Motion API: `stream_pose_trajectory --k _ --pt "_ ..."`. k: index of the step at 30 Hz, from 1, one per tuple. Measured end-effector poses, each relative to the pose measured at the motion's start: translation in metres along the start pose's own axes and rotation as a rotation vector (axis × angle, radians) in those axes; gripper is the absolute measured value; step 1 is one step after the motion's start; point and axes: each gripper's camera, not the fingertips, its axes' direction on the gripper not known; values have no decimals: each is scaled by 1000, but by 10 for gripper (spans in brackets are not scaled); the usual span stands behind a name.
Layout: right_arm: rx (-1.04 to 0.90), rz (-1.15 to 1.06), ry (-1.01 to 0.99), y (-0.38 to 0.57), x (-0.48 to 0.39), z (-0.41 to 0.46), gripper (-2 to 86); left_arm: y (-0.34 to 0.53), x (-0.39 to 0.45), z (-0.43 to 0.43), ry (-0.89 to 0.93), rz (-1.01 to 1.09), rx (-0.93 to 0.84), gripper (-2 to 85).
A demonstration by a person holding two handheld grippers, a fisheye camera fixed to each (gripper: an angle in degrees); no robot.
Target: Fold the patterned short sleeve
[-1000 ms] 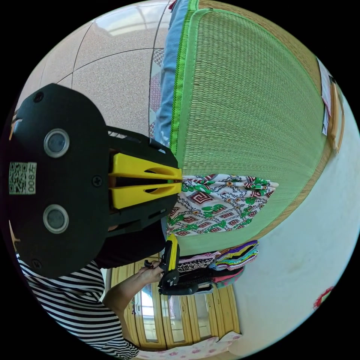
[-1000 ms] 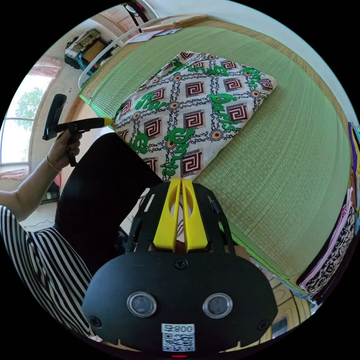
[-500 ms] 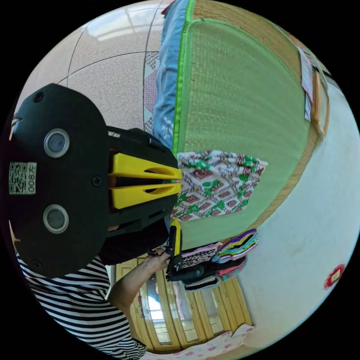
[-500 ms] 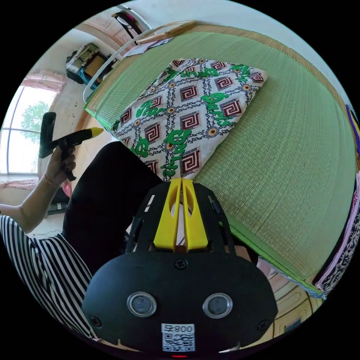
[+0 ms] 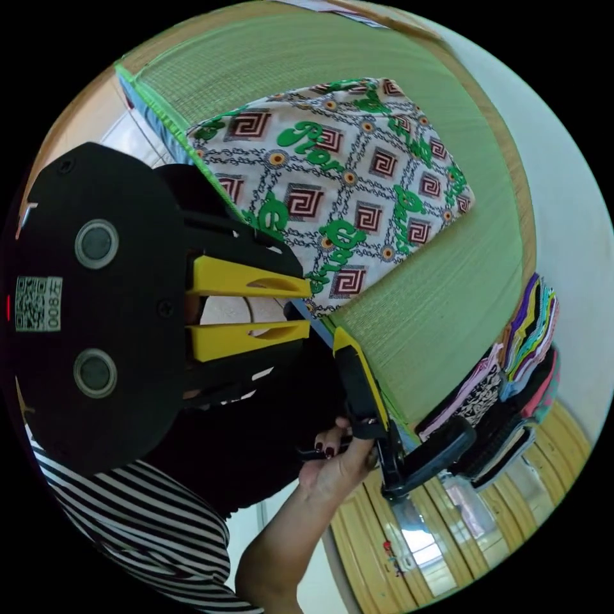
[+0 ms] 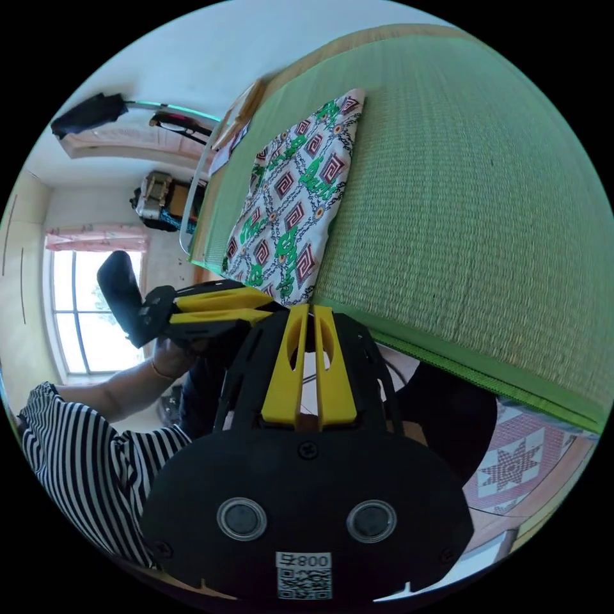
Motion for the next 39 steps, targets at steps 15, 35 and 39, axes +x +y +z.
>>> stream_pose_trajectory --k 15,35,39 --pt "43 114 -239 94 64 68 70 -23 63 46 -203 102 -77 8" --pt "34 191 -372 150 74 163 28 19 13 22 -145 78 -14 3" --pt "42 202 -425 160 73 175 16 35 -16 9 -80 21 11 3"
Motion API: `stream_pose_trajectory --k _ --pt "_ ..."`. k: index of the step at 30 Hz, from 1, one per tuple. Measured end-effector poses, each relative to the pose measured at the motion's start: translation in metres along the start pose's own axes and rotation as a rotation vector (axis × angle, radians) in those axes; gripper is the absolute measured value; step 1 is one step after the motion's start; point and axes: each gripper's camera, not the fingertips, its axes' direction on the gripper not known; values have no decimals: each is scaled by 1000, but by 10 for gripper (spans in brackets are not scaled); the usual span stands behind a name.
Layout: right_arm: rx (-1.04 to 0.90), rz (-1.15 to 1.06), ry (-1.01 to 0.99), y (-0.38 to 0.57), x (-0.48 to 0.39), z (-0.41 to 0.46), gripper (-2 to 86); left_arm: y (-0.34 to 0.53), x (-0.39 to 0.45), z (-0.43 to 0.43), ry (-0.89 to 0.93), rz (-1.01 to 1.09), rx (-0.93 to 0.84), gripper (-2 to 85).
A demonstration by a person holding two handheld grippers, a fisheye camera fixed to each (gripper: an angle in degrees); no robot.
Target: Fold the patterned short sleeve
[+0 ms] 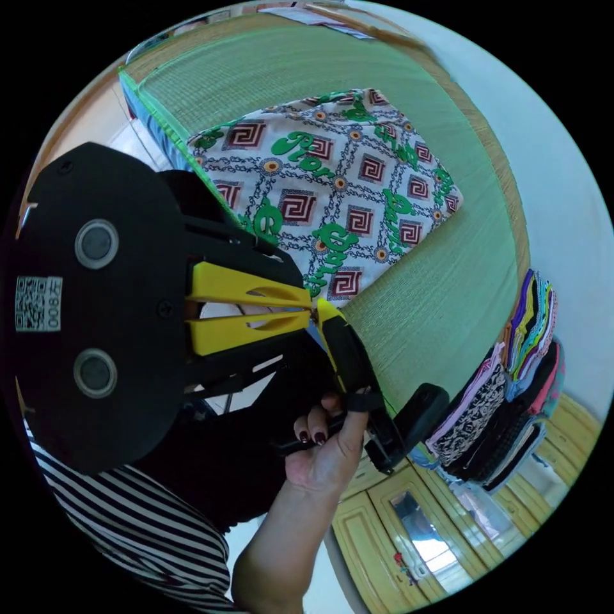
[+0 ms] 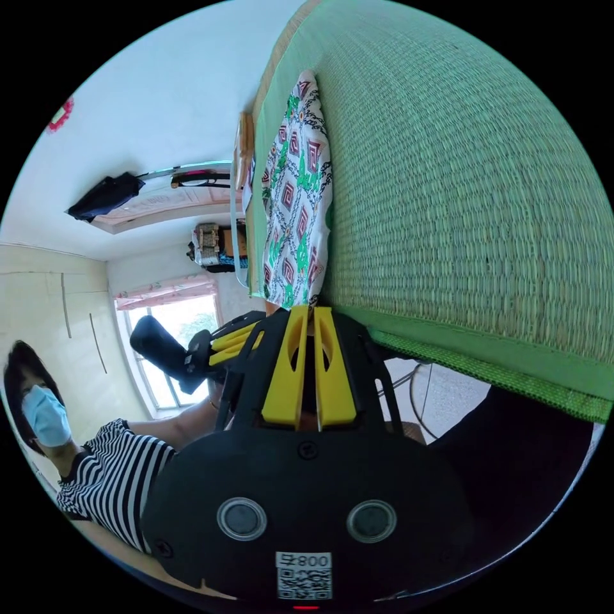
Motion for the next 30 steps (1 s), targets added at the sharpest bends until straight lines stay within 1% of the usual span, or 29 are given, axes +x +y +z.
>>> stream_pose_trajectory --k 6,9,11,14,17,22,24,28,30 --pt "4 -17 -26 12 -9 8 10 53 -82 -34 195 -229 118 3" --pt "9 -34 -58 14 -20 9 9 97 -137 -52 334 -414 221 6" --pt "17 -46 -79 15 -28 9 9 140 -180 -61 460 -571 329 11" --pt "23 -70 -102 15 -45 11 8 191 -223 -66 540 -739 412 26" --pt "20 -94 -115 12 -63 16 8 230 -254 -63 617 -865 441 52" --pt "11 -111 -110 8 -85 26 7 268 -291 -62 654 -976 457 76" --pt "9 -111 -108 8 -93 30 7 277 -306 -63 663 -992 459 81" --pt "9 -106 -98 10 -101 33 7 293 -338 -69 619 -1020 430 95" --pt "11 -98 -96 12 -105 36 7 299 -352 -68 635 -1030 419 98"
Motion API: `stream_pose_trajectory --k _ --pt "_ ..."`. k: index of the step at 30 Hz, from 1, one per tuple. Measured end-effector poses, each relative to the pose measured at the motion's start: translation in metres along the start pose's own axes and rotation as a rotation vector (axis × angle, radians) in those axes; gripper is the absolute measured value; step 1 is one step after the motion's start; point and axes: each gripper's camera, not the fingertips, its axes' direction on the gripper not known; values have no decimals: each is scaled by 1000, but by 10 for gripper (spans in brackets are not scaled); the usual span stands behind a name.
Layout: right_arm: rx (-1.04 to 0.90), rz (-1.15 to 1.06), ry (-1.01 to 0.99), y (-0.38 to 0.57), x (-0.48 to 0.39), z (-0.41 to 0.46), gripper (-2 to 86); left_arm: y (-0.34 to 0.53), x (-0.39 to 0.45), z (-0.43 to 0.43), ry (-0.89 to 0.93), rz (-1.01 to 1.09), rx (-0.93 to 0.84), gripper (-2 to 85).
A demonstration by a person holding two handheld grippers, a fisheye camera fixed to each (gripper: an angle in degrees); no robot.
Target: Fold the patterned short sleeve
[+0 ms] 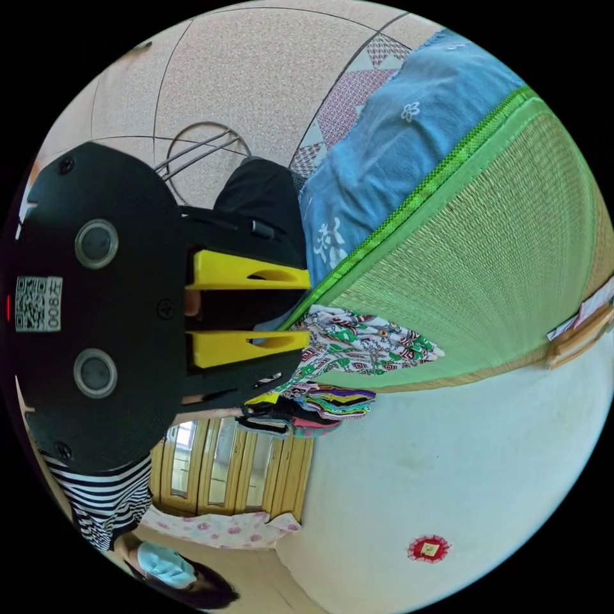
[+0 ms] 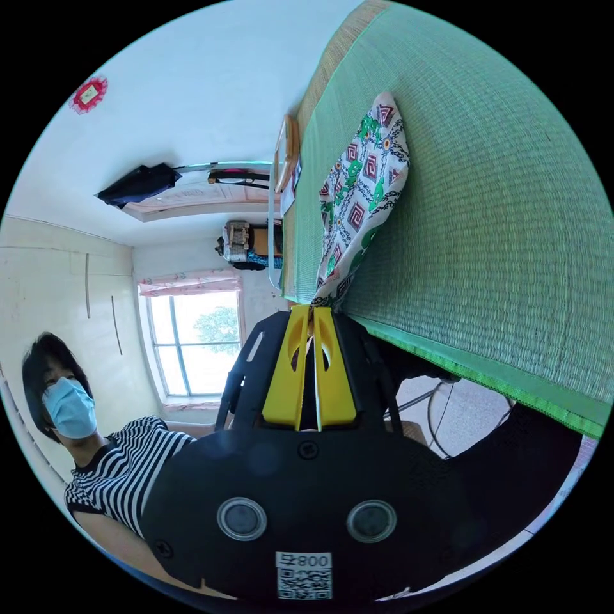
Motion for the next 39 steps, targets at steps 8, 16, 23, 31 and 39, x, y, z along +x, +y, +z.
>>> stream_pose_trajectory --k 8,16,23,31,39 --pt "0 29 16 2 -9 10 7 -33 -24 -28 -20 -14 -41 99" --pt "-10 56 45 -1 -18 20 7 -46 -48 -56 7 -61 -34 81" --pt "-17 79 58 -4 -27 27 8 -52 -54 -78 -6 -53 -34 82" --pt "-20 88 64 -10 -40 32 8 -56 -49 -91 -70 -24 -60 74" --pt "-25 89 68 -16 -53 36 8 -51 -50 -106 -58 -21 -35 38"
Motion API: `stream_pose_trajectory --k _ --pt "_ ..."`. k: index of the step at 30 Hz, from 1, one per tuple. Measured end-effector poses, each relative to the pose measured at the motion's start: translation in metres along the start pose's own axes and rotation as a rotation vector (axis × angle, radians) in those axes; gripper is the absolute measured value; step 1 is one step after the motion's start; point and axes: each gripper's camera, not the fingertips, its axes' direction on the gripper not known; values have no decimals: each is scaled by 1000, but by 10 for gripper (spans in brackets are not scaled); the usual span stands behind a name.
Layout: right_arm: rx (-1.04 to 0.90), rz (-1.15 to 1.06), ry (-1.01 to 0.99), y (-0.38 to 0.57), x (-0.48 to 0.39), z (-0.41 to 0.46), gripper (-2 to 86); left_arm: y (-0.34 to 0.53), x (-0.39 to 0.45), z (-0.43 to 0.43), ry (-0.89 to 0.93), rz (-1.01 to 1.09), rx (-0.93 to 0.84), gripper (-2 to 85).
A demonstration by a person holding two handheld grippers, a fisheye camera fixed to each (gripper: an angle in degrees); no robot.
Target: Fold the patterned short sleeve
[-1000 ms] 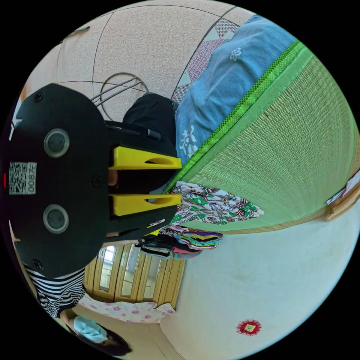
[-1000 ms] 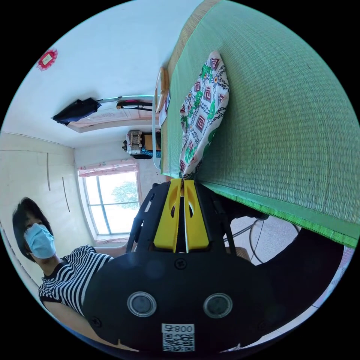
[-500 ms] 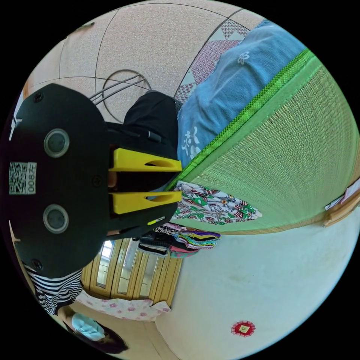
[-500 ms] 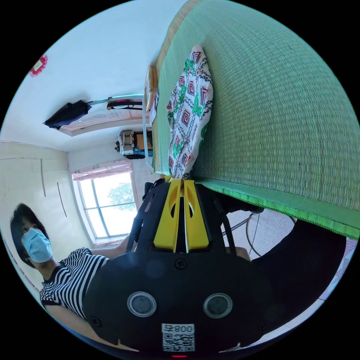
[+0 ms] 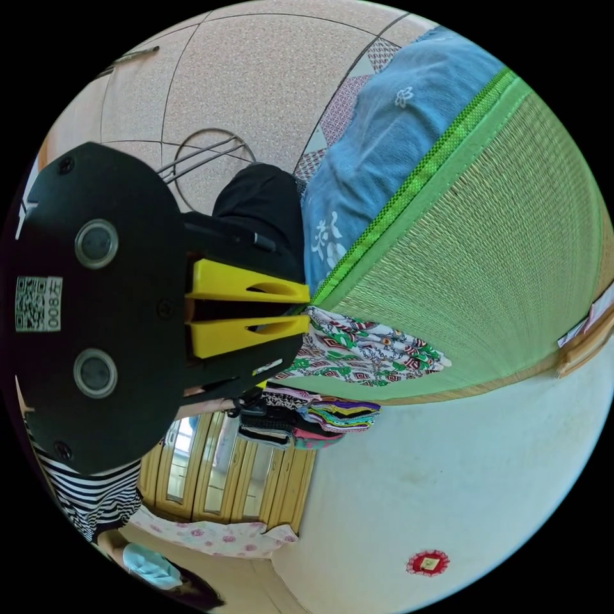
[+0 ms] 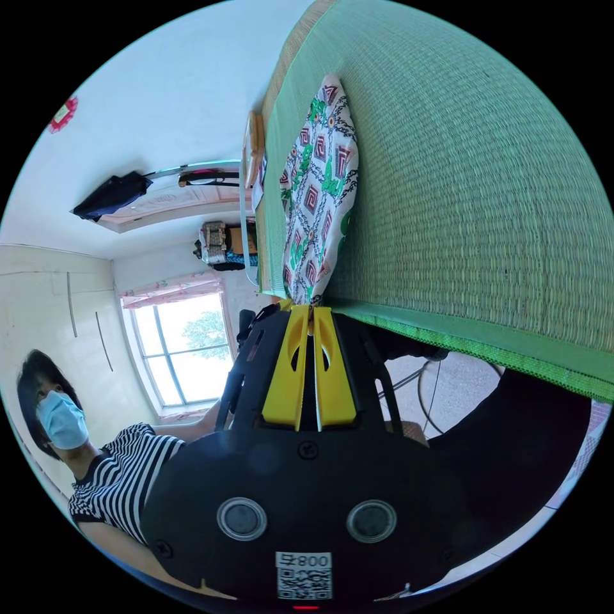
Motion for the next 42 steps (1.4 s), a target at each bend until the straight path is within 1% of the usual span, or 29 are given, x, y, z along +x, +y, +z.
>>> stream_pose_trajectory --k 7,11,15,18,20,25,31,38,42 --pt "-7 -5 6 -3 -9 0 8 10 6 -12 13 13 12 12" --pt "-8 -12 5 -4 -14 -2 8 21 11 -18 65 38 31 10" --pt "-16 -11 3 -2 -13 -1 9 25 11 -14 80 33 16 25" --pt "-13 -10 2 -1 -12 0 9 25 15 -9 93 43 12 55" --pt "-12 -11 5 -1 -12 -1 9 25 21 -7 63 57 14 71" --pt "-11 -12 8 -1 -6 1 9 25 40 0 -16 108 1 77" --pt "-11 -7 5 0 7 6 9 23 63 18 -141 155 -57 48" --pt "-6 7 -1 3 36 10 9 34 83 30 -156 177 -56 16" --pt "-4 8 -7 4 56 13 9 41 97 35 -168 196 -45 16"
